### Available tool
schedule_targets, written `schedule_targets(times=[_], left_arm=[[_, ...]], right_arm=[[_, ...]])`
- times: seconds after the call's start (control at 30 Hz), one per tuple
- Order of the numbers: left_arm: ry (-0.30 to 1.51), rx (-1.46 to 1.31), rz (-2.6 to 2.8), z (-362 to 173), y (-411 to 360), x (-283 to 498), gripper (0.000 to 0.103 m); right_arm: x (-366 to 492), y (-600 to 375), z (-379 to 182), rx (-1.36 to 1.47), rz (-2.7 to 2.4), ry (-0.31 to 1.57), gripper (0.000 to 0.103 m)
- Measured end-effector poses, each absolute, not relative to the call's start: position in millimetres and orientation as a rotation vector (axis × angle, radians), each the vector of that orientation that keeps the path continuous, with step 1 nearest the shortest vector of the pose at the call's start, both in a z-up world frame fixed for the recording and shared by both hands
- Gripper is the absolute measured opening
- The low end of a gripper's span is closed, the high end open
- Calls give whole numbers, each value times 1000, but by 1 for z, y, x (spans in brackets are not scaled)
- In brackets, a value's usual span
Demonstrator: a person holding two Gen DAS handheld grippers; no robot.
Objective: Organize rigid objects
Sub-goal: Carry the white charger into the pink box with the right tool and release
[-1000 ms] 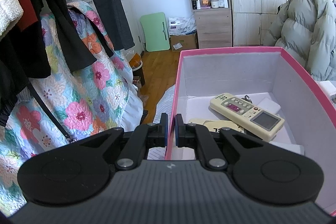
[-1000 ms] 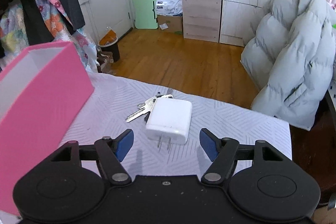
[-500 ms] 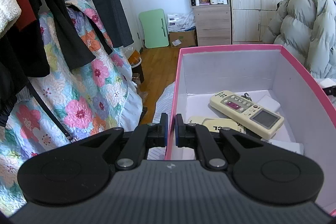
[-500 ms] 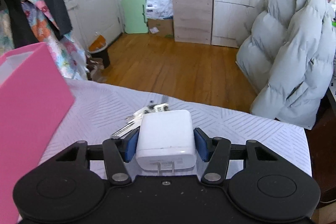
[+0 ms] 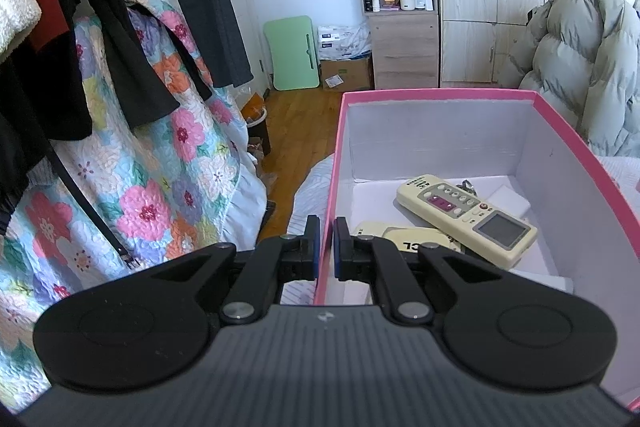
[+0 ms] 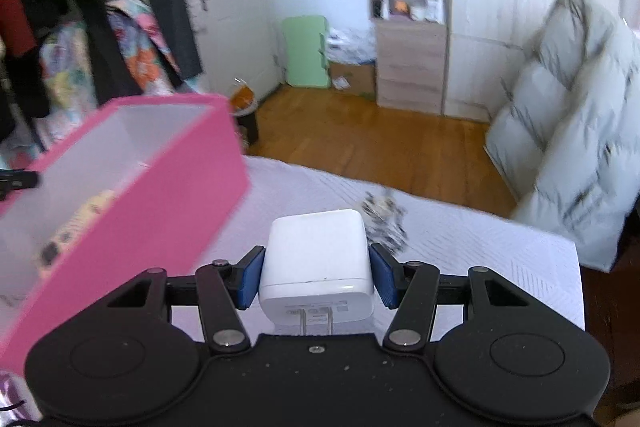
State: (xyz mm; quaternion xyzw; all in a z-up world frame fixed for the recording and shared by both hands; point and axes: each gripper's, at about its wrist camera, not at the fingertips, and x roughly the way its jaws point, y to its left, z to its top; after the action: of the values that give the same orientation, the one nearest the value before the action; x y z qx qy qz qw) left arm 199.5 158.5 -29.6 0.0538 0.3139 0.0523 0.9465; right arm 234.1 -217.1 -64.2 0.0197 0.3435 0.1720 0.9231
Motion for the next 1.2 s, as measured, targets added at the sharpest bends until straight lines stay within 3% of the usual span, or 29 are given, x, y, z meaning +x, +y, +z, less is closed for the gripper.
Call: schedule_targets(times=[0.43, 0.97, 1.2], left_arm=[[619, 62, 89, -31, 165, 197, 5], [613, 32, 75, -32, 169, 199, 5], [615, 21, 70, -33, 171, 199, 5]], right_arm=[[209, -139, -3, -42, 657, 578, 61], [236, -56, -25, -300, 800, 689, 61], [252, -34, -29, -251, 868, 782, 60]])
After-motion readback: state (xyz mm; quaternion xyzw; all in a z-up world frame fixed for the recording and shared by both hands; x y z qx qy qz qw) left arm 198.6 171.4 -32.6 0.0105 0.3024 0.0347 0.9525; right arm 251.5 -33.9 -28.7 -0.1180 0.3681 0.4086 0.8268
